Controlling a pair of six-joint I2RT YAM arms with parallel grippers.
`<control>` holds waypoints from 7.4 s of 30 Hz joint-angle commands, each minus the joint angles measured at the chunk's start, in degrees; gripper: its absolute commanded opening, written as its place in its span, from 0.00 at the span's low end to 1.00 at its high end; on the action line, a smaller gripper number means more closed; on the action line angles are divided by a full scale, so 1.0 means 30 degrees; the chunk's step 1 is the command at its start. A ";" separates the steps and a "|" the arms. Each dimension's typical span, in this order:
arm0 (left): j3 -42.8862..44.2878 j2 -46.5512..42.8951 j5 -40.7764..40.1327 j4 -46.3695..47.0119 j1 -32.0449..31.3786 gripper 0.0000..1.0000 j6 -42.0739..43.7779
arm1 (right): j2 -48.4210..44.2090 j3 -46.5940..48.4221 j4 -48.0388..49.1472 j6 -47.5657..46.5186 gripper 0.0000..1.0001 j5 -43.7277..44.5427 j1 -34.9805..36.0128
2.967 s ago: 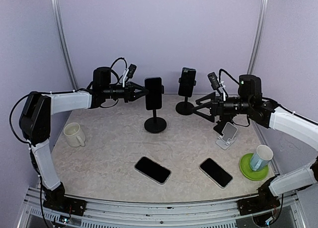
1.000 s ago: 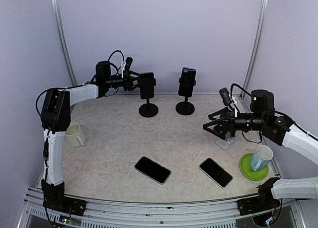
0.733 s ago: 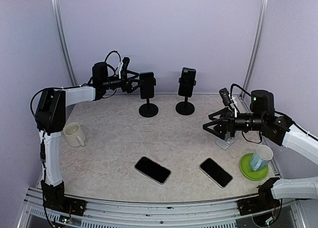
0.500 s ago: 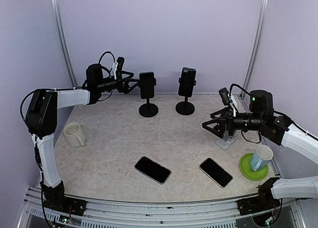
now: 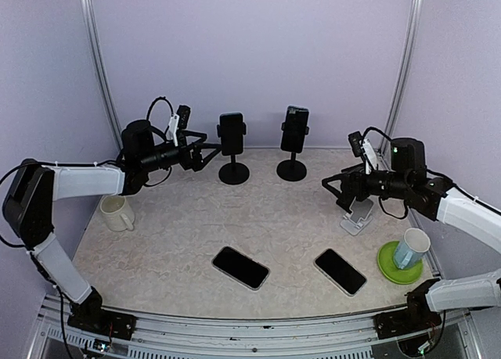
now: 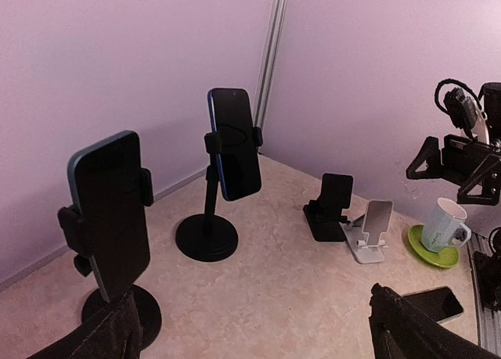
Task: Place the phone on the phone stand
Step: Move the phone stand with the phone to the corner of the board, then pick up the phone stand at the corner of the board, then place the phone stand at the corner of the board, then pick up the phone stand at the corner of the board.
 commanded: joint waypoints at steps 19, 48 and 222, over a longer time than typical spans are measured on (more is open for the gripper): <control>-0.7769 -0.8303 -0.8844 -0.3141 -0.6683 0.99 -0.1620 | 0.0789 0.1120 0.0108 0.0463 1.00 0.7130 -0.3141; -0.9677 -0.9188 -1.1855 -0.3619 -1.0357 0.99 -0.2907 | 0.7829 0.0085 0.5021 0.4729 0.57 0.3135 -0.7125; -0.9932 -0.9789 -1.3093 -0.3763 -1.0474 0.99 -0.4092 | 0.3242 0.0162 -0.3921 0.0702 0.86 0.2305 -0.5572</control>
